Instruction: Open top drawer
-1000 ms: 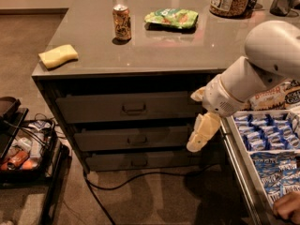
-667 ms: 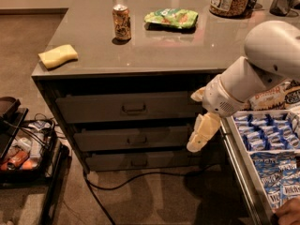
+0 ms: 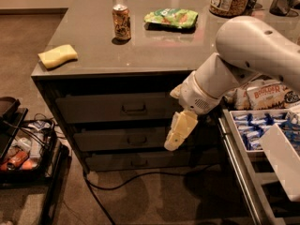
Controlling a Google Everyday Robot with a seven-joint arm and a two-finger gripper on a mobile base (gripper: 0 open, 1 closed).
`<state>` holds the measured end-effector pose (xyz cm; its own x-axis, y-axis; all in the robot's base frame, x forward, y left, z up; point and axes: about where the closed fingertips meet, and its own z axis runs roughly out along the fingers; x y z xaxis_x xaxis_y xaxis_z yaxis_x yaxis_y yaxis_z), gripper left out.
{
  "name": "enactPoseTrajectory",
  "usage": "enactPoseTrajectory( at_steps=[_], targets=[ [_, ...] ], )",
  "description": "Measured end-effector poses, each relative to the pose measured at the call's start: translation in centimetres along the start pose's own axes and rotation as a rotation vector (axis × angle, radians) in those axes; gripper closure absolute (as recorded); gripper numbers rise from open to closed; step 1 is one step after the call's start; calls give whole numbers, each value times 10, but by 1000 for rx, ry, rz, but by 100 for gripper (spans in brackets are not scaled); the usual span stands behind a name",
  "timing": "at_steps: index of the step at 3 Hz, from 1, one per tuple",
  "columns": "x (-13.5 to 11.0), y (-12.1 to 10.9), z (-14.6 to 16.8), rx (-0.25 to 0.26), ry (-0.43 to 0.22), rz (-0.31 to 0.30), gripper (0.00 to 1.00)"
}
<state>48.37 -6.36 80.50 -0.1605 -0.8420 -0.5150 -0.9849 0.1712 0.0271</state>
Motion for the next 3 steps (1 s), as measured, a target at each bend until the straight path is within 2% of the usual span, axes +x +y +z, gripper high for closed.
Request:
enactPoseTrajectory(
  at_steps=[1,2,3],
  targets=[
    [0,0,0,0,0,0,0],
    [-6,-29,67,-21,46,-4,0],
    [-27,-55,111,25,39,21,0]
  ],
)
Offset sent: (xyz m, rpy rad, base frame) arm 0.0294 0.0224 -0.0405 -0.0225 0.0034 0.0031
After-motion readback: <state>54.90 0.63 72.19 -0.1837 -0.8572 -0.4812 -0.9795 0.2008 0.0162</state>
